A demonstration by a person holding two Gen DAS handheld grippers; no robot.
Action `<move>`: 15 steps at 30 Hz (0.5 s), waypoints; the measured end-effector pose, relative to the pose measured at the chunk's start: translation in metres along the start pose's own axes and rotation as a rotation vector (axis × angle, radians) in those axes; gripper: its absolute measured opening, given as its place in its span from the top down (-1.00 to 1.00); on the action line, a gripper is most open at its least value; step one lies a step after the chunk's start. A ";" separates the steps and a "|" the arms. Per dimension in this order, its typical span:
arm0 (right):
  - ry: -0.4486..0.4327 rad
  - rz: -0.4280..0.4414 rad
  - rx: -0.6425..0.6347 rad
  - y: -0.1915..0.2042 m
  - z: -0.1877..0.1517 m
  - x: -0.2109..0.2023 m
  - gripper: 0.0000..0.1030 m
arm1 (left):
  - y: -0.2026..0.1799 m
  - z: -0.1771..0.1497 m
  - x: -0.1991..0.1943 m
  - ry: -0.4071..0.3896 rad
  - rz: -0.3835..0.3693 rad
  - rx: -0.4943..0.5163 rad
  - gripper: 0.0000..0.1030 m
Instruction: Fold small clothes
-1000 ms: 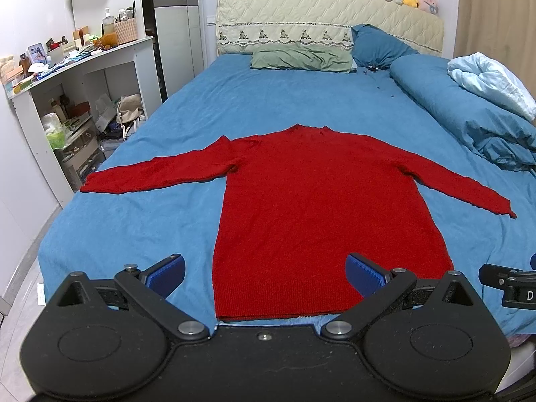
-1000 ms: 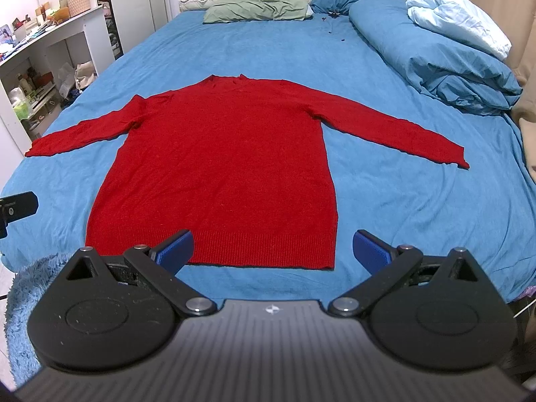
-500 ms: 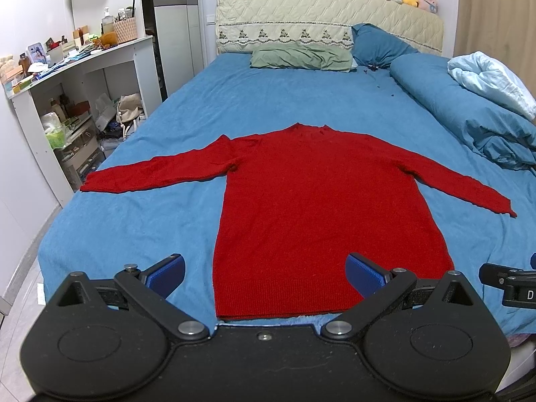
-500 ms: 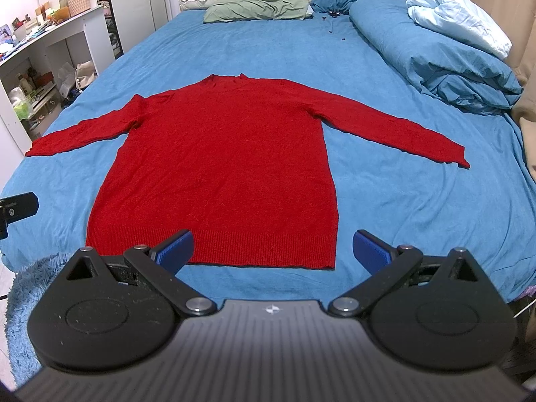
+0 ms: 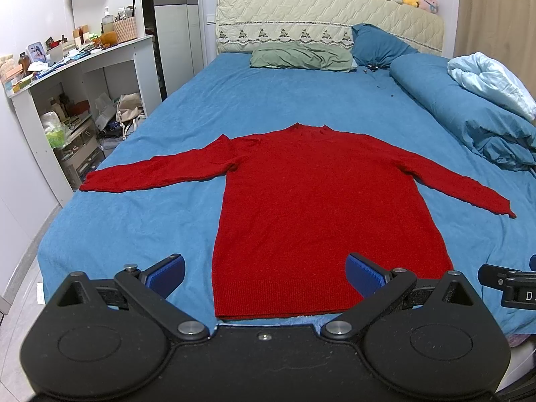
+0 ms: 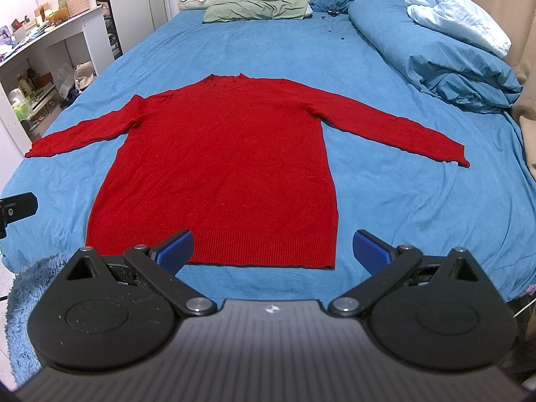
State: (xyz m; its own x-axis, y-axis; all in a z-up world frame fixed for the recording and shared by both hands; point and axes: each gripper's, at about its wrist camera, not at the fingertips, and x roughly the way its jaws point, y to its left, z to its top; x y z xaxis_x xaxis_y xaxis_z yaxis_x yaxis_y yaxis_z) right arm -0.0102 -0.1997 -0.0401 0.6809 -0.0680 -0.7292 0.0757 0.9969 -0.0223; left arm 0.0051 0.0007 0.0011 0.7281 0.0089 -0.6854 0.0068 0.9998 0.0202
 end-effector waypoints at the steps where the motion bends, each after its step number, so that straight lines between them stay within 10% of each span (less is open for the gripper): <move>1: 0.000 -0.001 0.000 0.000 0.000 0.000 -1.00 | 0.000 0.000 0.000 -0.001 0.000 0.000 -1.00; 15: 0.002 0.000 0.002 -0.002 -0.003 0.004 -1.00 | -0.002 -0.001 0.001 -0.001 0.005 -0.001 -1.00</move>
State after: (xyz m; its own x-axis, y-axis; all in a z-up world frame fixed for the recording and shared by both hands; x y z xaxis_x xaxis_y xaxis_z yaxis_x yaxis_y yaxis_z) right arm -0.0097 -0.2022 -0.0448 0.6794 -0.0683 -0.7306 0.0776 0.9968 -0.0209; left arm 0.0050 -0.0010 -0.0001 0.7285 0.0142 -0.6849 0.0024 0.9997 0.0233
